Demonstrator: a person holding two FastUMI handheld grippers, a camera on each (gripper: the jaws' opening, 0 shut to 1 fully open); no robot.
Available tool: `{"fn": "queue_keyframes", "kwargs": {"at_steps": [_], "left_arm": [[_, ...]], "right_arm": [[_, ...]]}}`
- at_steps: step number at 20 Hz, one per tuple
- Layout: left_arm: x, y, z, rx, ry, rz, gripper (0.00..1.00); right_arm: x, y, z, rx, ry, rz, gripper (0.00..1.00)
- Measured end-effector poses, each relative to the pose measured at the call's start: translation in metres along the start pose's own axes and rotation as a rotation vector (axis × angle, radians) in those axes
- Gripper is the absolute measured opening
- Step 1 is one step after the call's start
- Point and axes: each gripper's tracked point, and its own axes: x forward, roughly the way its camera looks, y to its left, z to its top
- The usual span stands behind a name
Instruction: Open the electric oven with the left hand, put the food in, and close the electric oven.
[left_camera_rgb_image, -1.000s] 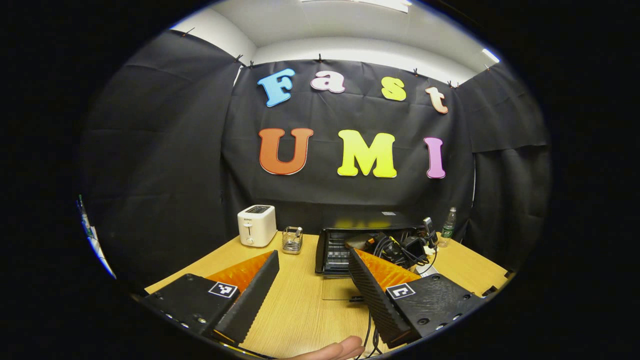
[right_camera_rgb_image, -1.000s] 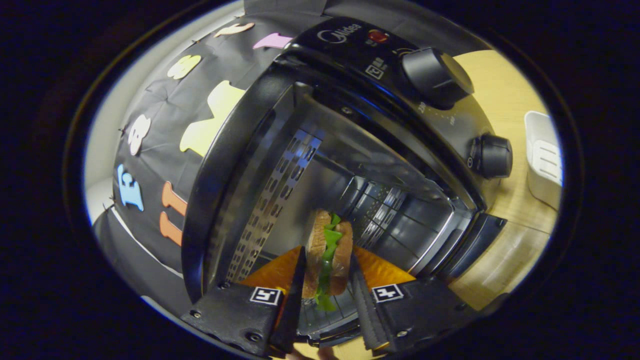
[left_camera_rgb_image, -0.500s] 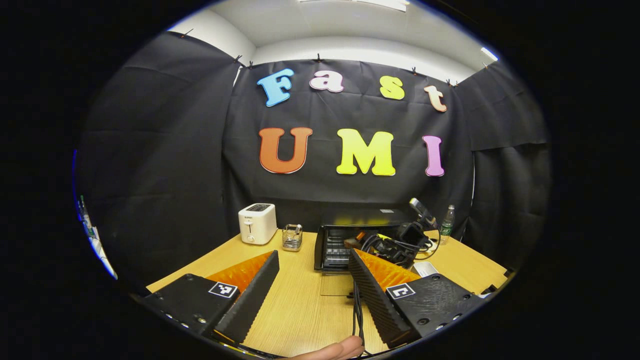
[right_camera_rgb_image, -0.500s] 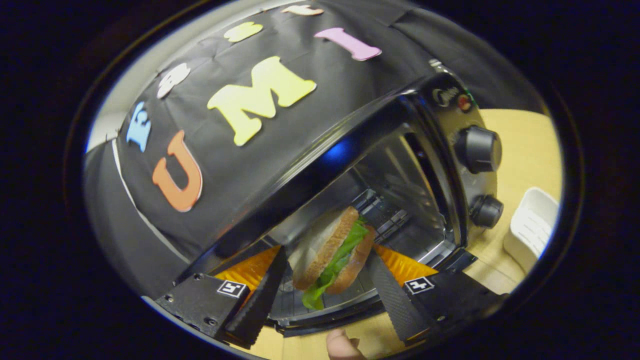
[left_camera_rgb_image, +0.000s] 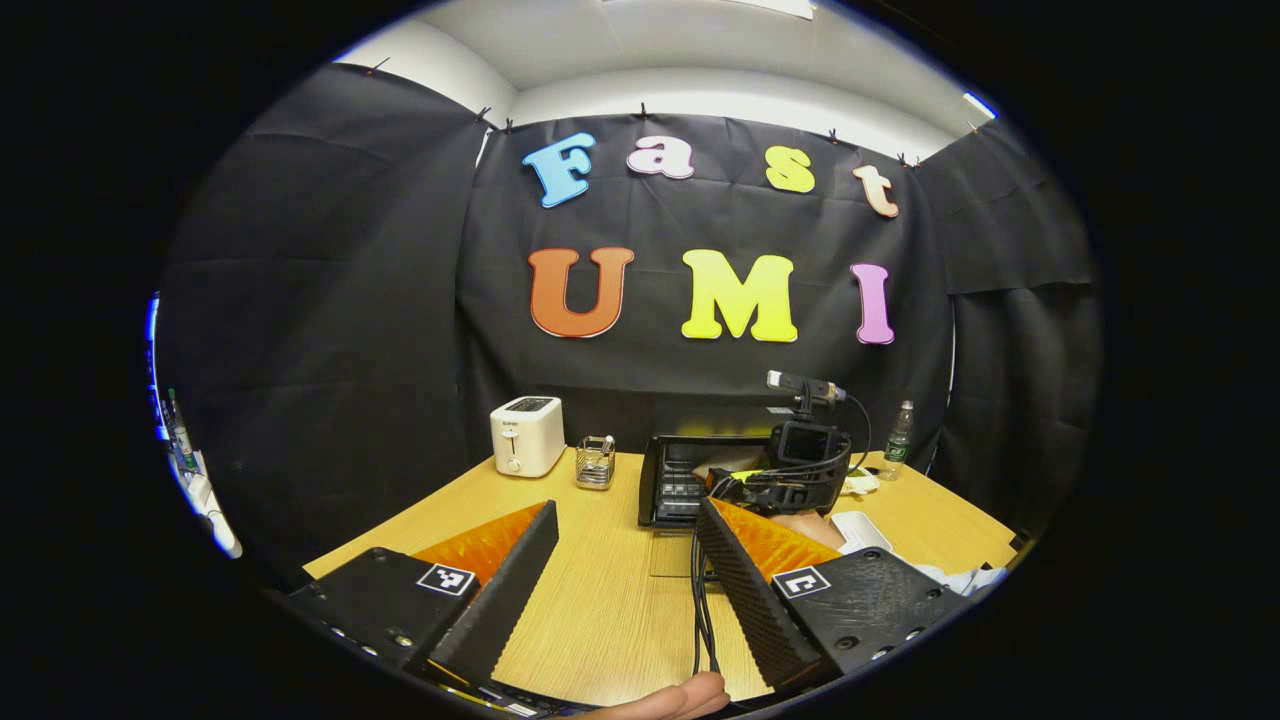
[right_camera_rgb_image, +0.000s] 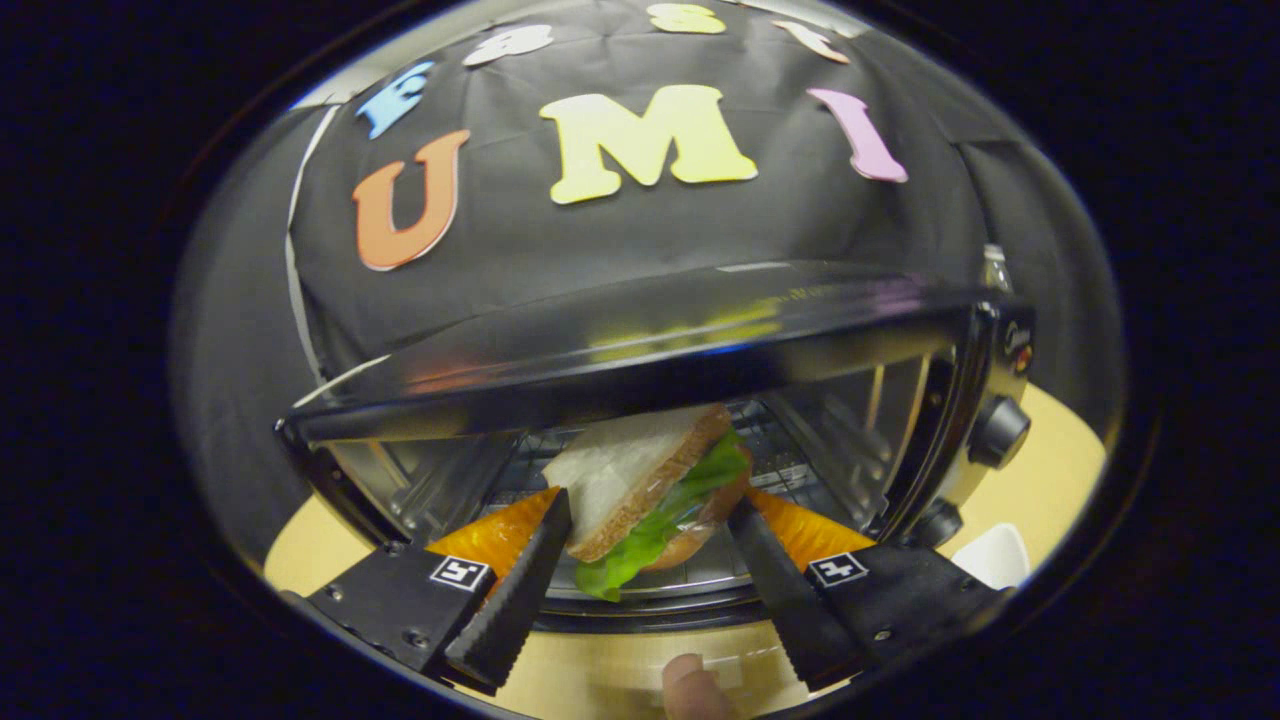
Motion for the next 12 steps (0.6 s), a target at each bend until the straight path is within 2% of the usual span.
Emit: {"fn": "queue_keyframes", "kwargs": {"at_steps": [9, 12], "left_arm": [[-0.002, 0.004, -0.008, 0.001, 0.010, 0.004, 0.92], [0.000, 0.004, -0.011, 0.001, 0.016, 0.004, 0.92]], "right_arm": [[-0.021, 0.001, -0.030, -0.142, 0.252, 0.080, 1.00], [-0.033, -0.001, -0.044, -0.235, 0.330, 0.100, 1.00]]}}
